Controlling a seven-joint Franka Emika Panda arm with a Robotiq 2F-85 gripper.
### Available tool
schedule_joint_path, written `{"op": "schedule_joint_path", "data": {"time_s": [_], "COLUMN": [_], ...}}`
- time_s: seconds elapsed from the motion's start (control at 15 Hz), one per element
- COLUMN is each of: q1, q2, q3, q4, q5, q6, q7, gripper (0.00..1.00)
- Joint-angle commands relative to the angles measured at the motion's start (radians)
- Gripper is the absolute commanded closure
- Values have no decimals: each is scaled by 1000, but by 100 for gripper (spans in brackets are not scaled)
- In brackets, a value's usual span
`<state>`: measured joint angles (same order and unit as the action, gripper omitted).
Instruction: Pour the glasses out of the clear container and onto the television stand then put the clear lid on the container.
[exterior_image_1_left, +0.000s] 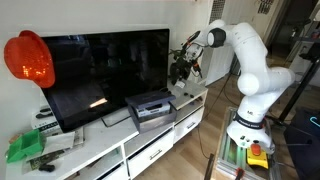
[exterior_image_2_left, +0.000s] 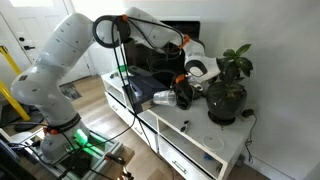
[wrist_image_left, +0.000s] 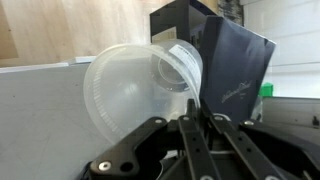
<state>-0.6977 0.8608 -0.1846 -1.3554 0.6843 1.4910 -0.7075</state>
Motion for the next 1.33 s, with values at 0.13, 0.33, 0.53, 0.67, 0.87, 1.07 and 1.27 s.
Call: {"op": "schedule_joint_path", "data": {"time_s": [0.13,0.33,0.53,0.67,0.87,1.07,1.27], "q1": [123,165,194,204,199,168,101], "q2": [-176,-235,-286,-316,-362,-390,-414], "q3": [-11,3,16,29,66,131,231], "q4": [-290,-405,-510,-577,-674,-762,-820], "q5": [-174,-244,-288,-309,-309,-279,-233], "q6": [312,501,695,823,1021,1221,1341], "q7": [-135,-188,-253,-303,-395,-521,-613], "gripper": [99,99,99,99,99,97,62]}}
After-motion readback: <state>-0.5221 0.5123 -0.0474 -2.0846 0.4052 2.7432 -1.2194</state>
